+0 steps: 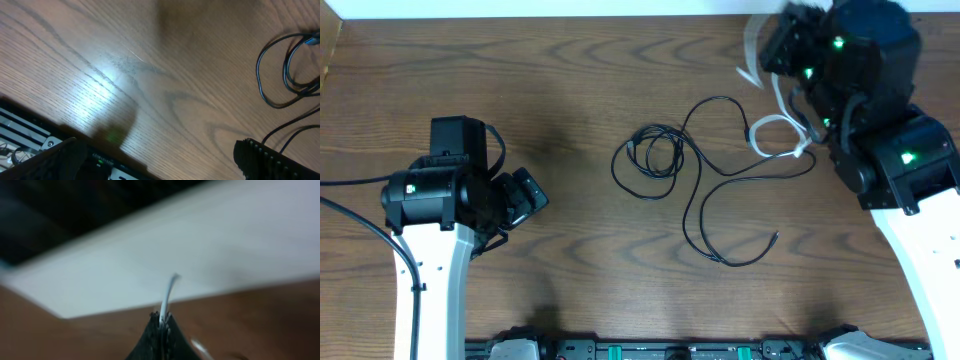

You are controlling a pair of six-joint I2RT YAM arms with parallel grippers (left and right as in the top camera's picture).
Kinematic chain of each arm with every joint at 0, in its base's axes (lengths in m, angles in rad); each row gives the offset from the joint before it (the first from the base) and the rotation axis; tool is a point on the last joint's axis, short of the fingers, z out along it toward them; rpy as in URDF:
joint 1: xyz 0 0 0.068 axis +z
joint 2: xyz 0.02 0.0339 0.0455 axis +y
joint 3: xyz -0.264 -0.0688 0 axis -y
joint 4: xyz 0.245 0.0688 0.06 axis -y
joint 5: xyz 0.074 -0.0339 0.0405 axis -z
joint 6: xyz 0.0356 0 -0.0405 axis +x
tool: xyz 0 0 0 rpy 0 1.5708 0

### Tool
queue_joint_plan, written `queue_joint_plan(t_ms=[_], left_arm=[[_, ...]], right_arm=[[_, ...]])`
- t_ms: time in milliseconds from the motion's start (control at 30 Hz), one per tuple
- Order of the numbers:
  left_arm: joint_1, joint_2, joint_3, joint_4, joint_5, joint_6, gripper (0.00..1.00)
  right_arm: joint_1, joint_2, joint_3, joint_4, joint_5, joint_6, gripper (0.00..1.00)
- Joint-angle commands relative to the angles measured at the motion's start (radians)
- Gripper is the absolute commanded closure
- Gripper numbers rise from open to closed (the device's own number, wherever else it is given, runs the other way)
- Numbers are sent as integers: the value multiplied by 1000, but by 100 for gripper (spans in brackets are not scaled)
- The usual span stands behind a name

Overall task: Untangle cables
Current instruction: 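Pull the white cable up and right away from the black cables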

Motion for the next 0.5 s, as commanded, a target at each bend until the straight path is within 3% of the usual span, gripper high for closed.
queue_joint_plan(t_ms=[0,100,200,467], left_arm=[[3,0,0,-3,-2,-8,1],[3,0,0,-3,-2,-8,1],[3,0,0,-3,-2,-8,0],[3,0,0,-3,-2,-9,1]], right_arm=[[-7,-78,51,97,-122,-10,99],[-24,-106,132,154,-11,-34,99],[-40,-117,221,167,88,-147,99],[-44,-112,287,17,484,-234,99]])
